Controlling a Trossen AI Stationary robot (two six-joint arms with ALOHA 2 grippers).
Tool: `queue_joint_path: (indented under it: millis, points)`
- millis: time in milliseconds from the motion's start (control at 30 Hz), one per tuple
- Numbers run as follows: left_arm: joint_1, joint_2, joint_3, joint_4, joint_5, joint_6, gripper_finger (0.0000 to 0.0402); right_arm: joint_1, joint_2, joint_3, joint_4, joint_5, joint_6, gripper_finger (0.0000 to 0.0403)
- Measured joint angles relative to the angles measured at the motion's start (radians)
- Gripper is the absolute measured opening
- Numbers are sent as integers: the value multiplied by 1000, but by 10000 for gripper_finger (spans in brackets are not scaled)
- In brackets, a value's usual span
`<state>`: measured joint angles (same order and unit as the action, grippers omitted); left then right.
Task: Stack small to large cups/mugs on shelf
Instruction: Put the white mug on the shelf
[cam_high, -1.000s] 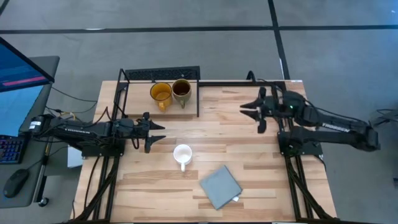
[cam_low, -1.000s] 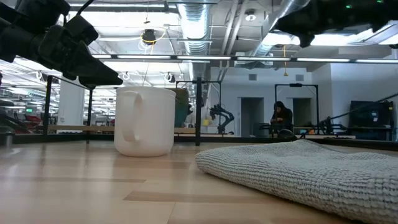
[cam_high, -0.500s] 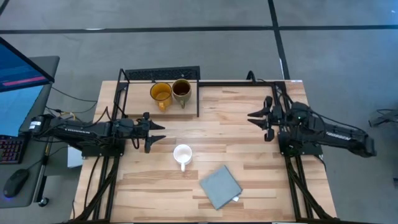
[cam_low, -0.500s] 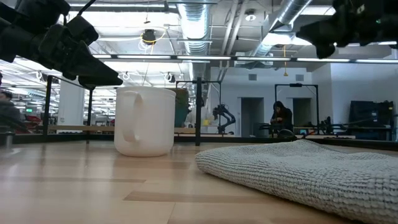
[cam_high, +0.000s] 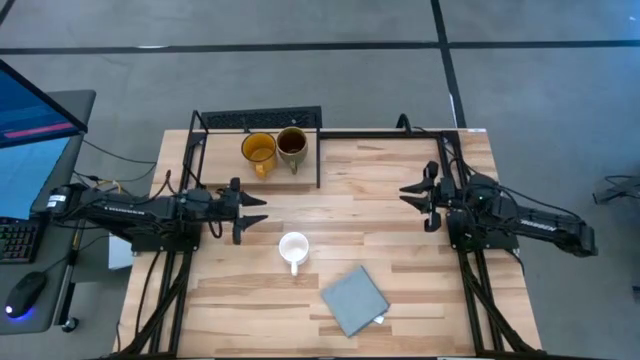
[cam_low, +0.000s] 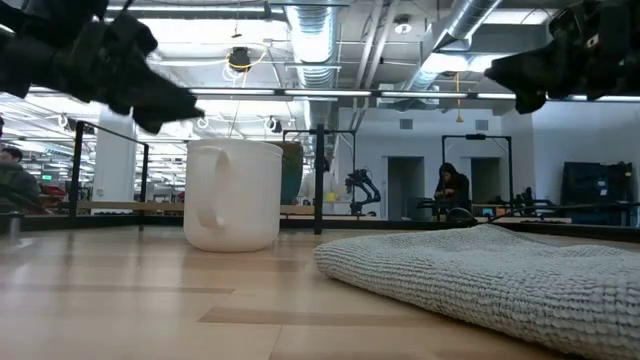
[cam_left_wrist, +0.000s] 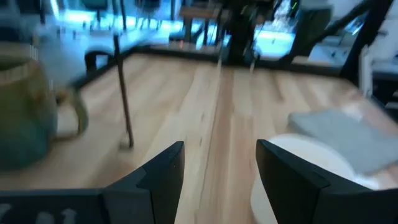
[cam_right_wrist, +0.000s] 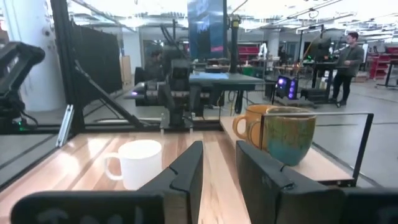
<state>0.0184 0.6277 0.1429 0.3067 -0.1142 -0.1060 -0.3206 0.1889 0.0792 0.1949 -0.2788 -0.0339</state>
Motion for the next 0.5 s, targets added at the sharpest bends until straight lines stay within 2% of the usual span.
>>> queue_joint_path:
  millis: [167,500]
  points:
    - [0,0,12,107,46,69,190,0,-1,-14,1,0,-17,118]
    - [0,54,137,-20,40,69,190,0,-2,-72,102,-1,-16,118]
